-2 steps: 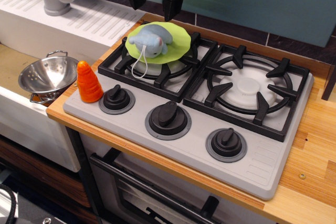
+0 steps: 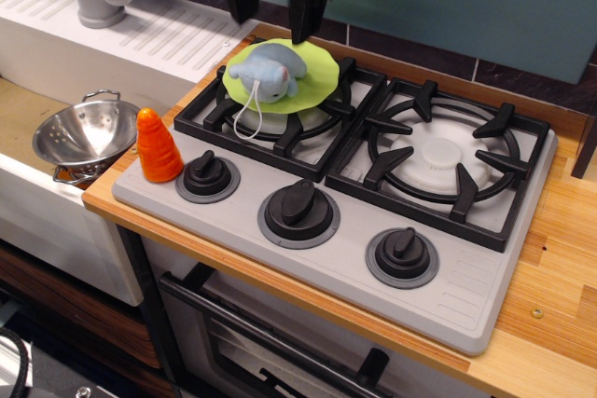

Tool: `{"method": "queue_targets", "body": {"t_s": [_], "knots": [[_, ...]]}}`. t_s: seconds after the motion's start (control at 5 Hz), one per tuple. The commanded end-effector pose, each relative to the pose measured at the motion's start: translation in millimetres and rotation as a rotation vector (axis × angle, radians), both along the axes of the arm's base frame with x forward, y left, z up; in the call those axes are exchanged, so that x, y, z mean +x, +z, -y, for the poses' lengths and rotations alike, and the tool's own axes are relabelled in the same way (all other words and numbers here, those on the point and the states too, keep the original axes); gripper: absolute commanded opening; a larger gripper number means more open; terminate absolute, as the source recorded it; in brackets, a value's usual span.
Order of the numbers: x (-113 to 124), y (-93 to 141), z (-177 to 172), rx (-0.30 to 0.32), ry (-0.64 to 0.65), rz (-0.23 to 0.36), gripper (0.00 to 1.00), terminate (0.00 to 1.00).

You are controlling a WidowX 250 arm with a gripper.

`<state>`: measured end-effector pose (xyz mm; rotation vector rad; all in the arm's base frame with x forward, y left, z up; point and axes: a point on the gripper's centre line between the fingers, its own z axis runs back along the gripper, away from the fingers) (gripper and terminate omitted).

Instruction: End effector transition from object to object

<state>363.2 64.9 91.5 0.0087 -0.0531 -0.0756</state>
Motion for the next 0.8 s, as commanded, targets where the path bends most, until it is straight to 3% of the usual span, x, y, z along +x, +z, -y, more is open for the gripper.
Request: {"method": "queue_targets", "body": {"t_s": [0.0,0.6], "knots": [[-12,31,-15,0.039,-0.005,0.031,1.00,0.00],[-41,36,-22,0.060,0.009,0.030,1.00,0.00]]}}
